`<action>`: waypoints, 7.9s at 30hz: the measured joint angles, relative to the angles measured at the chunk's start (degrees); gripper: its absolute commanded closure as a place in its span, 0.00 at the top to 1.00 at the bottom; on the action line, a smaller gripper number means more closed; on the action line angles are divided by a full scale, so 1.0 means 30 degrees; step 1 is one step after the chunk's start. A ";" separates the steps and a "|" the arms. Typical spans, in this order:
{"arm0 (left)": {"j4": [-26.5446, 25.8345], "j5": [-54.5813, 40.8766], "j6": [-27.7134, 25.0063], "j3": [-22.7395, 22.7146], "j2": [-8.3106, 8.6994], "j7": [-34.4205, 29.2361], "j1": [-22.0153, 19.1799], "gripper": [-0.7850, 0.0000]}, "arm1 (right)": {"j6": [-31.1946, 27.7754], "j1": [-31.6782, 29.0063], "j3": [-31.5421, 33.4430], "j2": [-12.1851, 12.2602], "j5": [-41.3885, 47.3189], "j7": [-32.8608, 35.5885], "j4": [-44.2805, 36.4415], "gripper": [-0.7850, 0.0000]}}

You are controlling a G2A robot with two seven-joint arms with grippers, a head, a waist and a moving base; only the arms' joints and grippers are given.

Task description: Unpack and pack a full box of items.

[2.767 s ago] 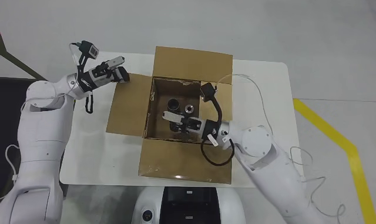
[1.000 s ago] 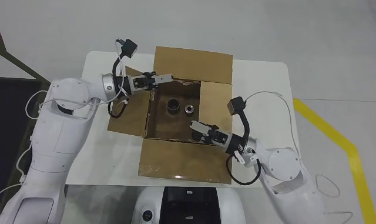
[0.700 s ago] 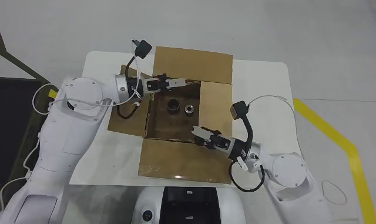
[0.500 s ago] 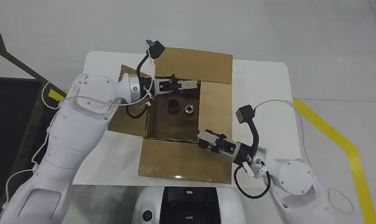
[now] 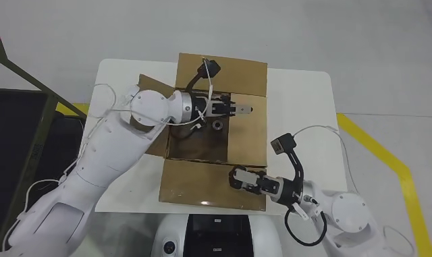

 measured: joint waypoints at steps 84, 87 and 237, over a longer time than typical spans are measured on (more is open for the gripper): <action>-0.3112 -0.4753 -0.3238 -0.9107 0.0421 -0.2203 0.4001 1.00 | 0.0133 -0.3012 0.2204 0.0754 -0.2865 -1.2236 -0.0148 1.00; -0.2996 -0.4543 -0.3438 -0.9748 0.0554 -0.2543 0.4014 1.00 | 0.0190 -0.2910 0.2221 0.0713 -0.3032 -1.2850 0.0203 1.00; 0.7354 -0.3173 -0.5667 -1.6055 0.2816 -0.5388 0.0848 1.00 | 0.5792 1.0424 -0.6012 -0.0205 -1.2950 -0.3318 0.4505 1.00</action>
